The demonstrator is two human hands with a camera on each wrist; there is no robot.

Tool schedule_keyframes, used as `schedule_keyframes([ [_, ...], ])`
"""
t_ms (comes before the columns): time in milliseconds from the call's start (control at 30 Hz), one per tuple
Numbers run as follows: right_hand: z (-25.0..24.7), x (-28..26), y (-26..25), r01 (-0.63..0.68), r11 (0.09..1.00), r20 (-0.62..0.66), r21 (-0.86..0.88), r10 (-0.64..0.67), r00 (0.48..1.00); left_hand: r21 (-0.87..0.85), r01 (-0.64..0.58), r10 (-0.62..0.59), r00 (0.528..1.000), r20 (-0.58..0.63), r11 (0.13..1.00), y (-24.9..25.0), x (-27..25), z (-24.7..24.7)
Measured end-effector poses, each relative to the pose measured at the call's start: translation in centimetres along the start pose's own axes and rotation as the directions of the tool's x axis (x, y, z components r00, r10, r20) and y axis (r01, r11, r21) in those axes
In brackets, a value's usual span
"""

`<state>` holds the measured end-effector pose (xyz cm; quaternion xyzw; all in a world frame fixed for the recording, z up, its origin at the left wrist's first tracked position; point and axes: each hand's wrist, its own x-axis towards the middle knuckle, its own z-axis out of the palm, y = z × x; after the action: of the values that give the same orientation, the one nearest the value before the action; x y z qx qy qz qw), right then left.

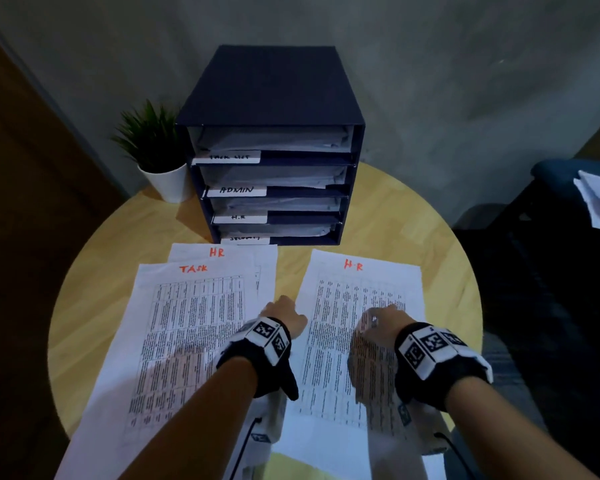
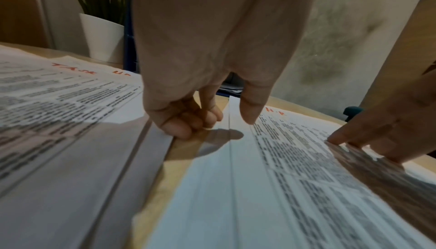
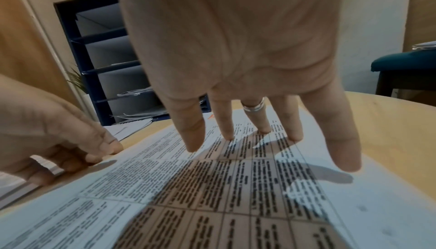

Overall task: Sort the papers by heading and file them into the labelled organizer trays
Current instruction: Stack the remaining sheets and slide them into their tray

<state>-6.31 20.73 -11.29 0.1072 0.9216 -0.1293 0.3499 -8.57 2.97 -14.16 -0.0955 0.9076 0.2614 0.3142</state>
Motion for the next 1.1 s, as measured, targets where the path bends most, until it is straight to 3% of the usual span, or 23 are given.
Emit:
schedule_keyframes([
  [100,0.3,0.3,0.3,0.005,1.0,-0.035,-0.014,-0.006,0.999,0.015,0.042,-0.042,0.998,-0.039,0.999,-0.1,0.2,-0.1],
  [300,1.0,0.4,0.3,-0.012,0.999,-0.099,-0.037,0.008,0.995,-0.198,-0.016,0.007,0.999,-0.047,0.98,0.4,0.3,1.0],
  [600,1.8,1.1,1.3,0.015,1.0,-0.098,-0.009,-0.015,0.995,-0.233,-0.052,0.041,0.998,-0.054,0.971,-0.4,0.4,2.1],
  [733,2.0,1.4,1.5,0.015,1.0,-0.135,-0.011,-0.016,0.991,-0.264,-0.069,0.022,0.984,-0.179,0.962,-1.0,0.2,2.8],
  [800,2.0,1.4,1.5,0.015,1.0,-0.159,-0.014,-0.017,0.987,-0.294,-0.106,0.03,0.967,-0.254,0.95,-0.9,-0.1,3.0],
  [967,1.6,1.2,1.6,0.021,0.999,-0.15,-0.027,-0.025,0.988,-0.412,-0.254,0.152,0.953,-0.264,0.875,-0.4,-1.1,2.9],
  [1033,1.0,1.0,1.7,0.02,0.999,-0.143,0.046,-0.013,0.99,-0.458,-0.285,0.176,0.948,-0.267,0.842,-0.6,-0.9,2.9],
  [1100,0.4,0.8,2.1,0.002,0.972,-0.189,0.233,0.044,0.981,-0.518,-0.312,0.201,0.944,-0.26,0.796,-1.1,-1.1,2.7],
])
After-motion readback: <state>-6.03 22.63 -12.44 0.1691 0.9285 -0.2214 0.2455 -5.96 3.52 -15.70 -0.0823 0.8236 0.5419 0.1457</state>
